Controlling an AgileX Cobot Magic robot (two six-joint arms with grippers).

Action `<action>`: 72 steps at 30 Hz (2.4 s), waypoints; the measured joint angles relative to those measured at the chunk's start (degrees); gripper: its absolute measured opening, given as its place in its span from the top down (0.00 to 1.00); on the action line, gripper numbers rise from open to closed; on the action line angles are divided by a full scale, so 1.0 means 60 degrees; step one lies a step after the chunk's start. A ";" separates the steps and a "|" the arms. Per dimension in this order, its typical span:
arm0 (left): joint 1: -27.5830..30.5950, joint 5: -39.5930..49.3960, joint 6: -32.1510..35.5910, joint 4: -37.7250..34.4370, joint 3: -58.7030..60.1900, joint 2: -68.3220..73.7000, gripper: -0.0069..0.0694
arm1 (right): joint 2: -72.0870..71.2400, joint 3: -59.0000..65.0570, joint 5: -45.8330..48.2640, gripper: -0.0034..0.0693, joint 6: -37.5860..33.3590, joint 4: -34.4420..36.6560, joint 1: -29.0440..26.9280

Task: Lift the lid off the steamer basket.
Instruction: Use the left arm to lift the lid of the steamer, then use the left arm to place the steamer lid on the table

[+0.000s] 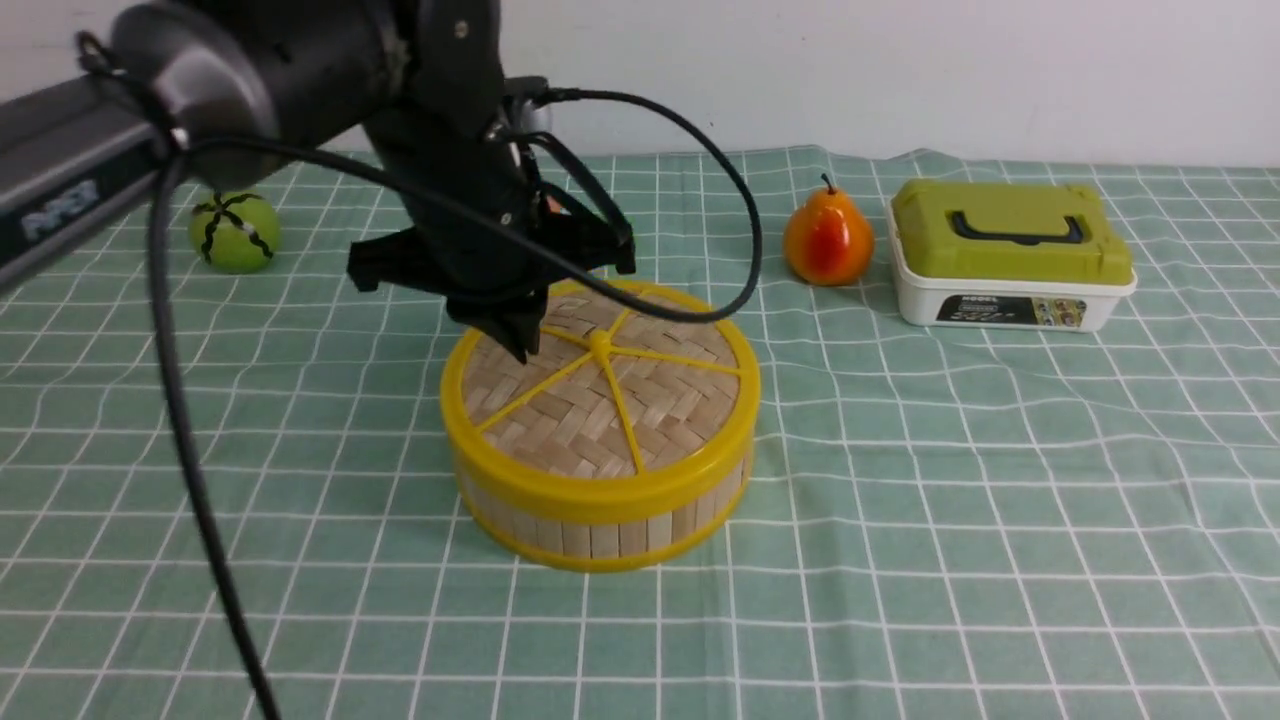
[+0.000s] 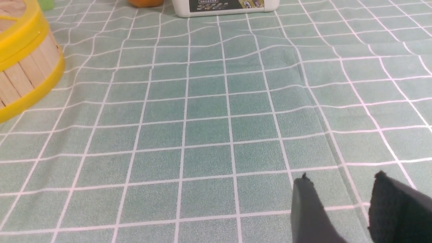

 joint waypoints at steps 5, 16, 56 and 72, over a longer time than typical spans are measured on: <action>0.0000 0.0158 -0.0099 -0.0029 -0.1679 0.1278 0.63 | 0.0000 0.0000 0.0000 0.62 0.0000 0.0000 0.0000; 0.0000 -0.0316 0.1339 -0.0809 -0.2042 0.2002 0.37 | 0.0000 0.0000 0.0000 0.62 0.0000 0.0000 0.0000; -0.0030 -0.0213 0.2664 -0.0258 -0.2455 0.2575 0.76 | 0.0000 0.0000 0.0000 0.62 0.0000 0.0000 0.0000; 0.0030 0.0887 0.2656 0.2414 -0.4427 0.1012 0.76 | -0.0007 0.0000 0.0000 0.62 0.0000 0.0000 0.0000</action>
